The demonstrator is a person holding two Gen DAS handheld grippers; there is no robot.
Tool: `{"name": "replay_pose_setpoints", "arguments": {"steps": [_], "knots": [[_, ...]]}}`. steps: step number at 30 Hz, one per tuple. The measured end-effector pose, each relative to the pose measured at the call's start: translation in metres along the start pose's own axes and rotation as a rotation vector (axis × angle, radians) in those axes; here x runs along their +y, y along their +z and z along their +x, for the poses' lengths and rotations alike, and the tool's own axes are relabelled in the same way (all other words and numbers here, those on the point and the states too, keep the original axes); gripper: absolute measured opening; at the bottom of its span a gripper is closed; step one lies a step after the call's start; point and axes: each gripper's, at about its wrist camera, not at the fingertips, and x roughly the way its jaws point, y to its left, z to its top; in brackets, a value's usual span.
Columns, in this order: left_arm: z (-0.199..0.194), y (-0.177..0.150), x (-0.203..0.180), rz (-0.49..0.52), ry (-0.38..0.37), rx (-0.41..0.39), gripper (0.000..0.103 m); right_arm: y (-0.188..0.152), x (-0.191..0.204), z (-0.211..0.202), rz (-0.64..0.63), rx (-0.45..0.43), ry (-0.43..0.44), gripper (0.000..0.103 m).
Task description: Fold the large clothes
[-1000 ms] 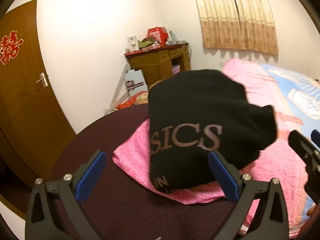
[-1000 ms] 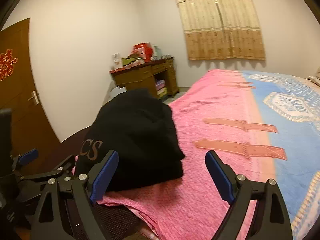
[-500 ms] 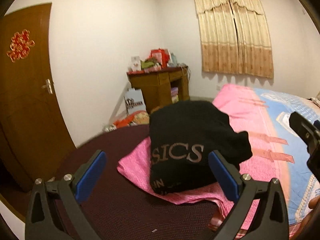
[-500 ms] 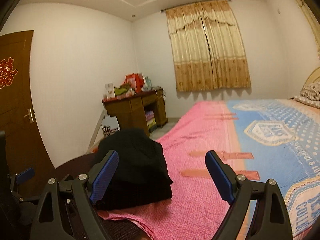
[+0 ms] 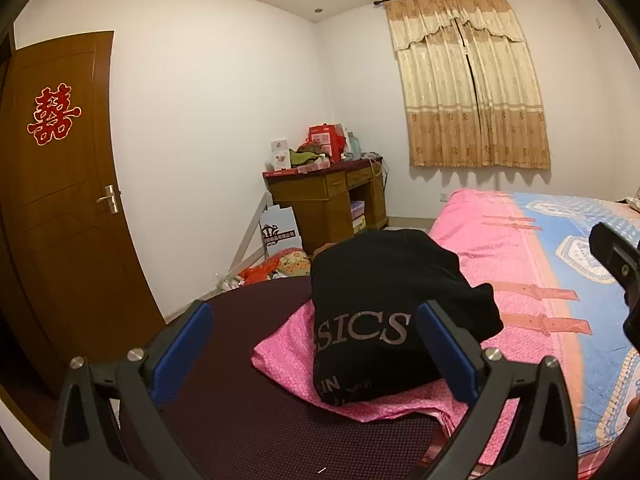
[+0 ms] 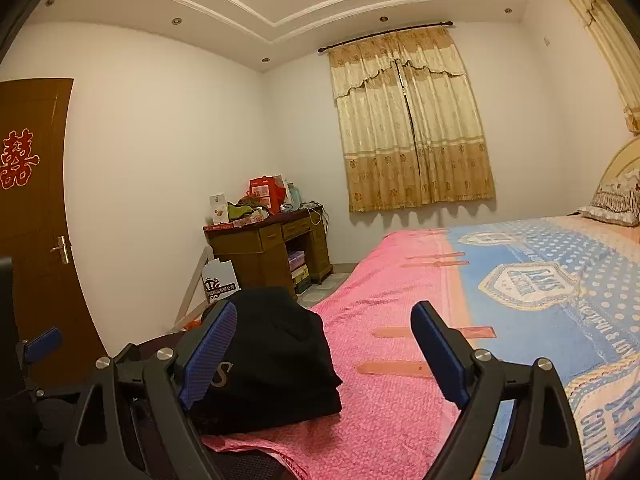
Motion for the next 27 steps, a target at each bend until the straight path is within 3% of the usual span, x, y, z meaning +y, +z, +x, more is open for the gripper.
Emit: {"name": "replay_pose_setpoints", "arguments": {"steps": [27], "knots": [[0.0052, -0.0042, -0.0007, -0.003, -0.009, 0.033, 0.103, -0.0070, 0.0021, 0.0093, 0.012, 0.059, 0.011, 0.090]]}}
